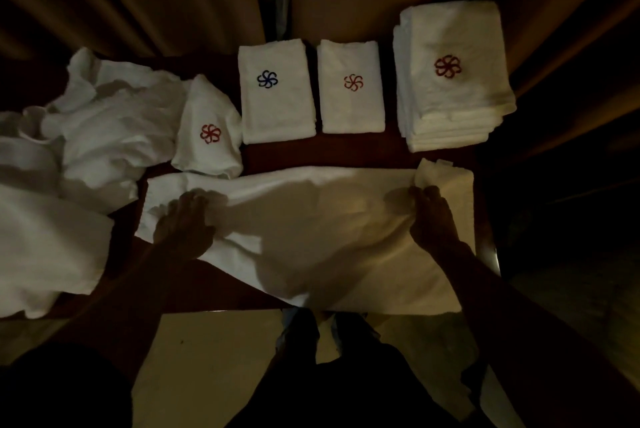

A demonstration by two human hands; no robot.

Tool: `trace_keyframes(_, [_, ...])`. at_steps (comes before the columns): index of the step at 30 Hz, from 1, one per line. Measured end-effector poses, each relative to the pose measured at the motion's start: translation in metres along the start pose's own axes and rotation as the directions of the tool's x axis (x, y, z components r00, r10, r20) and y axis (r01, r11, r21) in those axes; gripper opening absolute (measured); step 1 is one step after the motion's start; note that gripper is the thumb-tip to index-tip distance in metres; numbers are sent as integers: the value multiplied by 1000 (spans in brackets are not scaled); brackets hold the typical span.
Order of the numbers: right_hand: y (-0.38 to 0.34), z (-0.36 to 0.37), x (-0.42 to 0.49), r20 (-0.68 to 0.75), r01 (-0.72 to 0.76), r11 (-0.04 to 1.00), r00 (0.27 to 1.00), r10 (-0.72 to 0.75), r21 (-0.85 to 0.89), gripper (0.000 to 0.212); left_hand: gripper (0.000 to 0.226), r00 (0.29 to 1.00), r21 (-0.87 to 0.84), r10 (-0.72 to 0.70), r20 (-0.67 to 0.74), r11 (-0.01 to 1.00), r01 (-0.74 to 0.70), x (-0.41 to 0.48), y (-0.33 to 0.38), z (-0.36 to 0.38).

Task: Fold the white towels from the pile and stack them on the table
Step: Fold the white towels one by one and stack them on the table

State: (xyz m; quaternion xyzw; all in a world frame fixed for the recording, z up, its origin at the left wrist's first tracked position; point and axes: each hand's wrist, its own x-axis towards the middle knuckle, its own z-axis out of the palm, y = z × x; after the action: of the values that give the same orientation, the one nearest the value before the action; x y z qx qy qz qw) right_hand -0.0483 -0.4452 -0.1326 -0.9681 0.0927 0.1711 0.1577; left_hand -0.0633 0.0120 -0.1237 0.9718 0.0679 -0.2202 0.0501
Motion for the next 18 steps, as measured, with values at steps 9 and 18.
trace_keyframes(9, [10, -11, -22, -303, -99, 980, 952, 43, -171, 20, 44, 989, 69, -145, 27, 987, 143, -6, 9, -12])
trace_keyframes(18, [26, -16, -51, -391, -50, 991, 920, -3, -125, 28, 35, 975, 134, 28, -218, 991, 1, -32, 2, -15])
